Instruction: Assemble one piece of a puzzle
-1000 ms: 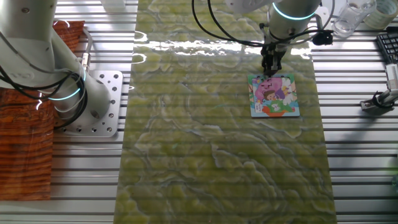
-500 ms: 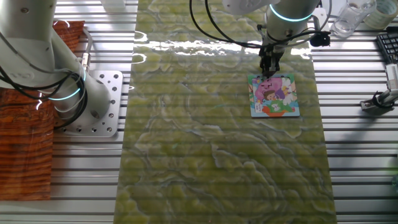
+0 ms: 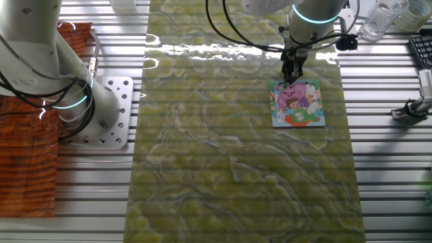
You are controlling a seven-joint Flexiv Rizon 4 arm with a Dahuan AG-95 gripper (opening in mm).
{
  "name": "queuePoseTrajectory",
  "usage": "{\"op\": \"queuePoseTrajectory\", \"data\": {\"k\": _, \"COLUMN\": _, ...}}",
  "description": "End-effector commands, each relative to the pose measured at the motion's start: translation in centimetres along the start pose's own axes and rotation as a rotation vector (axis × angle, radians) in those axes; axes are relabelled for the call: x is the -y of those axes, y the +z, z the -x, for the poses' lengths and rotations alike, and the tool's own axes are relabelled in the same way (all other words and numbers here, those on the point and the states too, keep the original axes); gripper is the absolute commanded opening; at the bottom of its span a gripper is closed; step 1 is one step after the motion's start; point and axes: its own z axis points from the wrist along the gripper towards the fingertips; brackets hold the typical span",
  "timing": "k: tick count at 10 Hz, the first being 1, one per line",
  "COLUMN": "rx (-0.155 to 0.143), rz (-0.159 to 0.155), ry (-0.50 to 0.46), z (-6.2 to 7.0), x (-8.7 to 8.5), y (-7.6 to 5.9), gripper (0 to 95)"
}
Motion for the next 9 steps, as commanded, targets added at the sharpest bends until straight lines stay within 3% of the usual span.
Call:
{"op": "queuePoseTrajectory", "data": {"k": 1, "rx": -0.001, "rz": -0.001, "ry": -0.001, "z": -0.09, "x": 0.07, "y": 0.06, "gripper": 38.0}}
{"op": "queuePoseTrajectory", "data": {"k": 9, "rx": 0.002, "rz": -0.007, "ry": -0.014, "z": -0.33, "x": 0.25, "y": 0.19, "gripper": 38.0}}
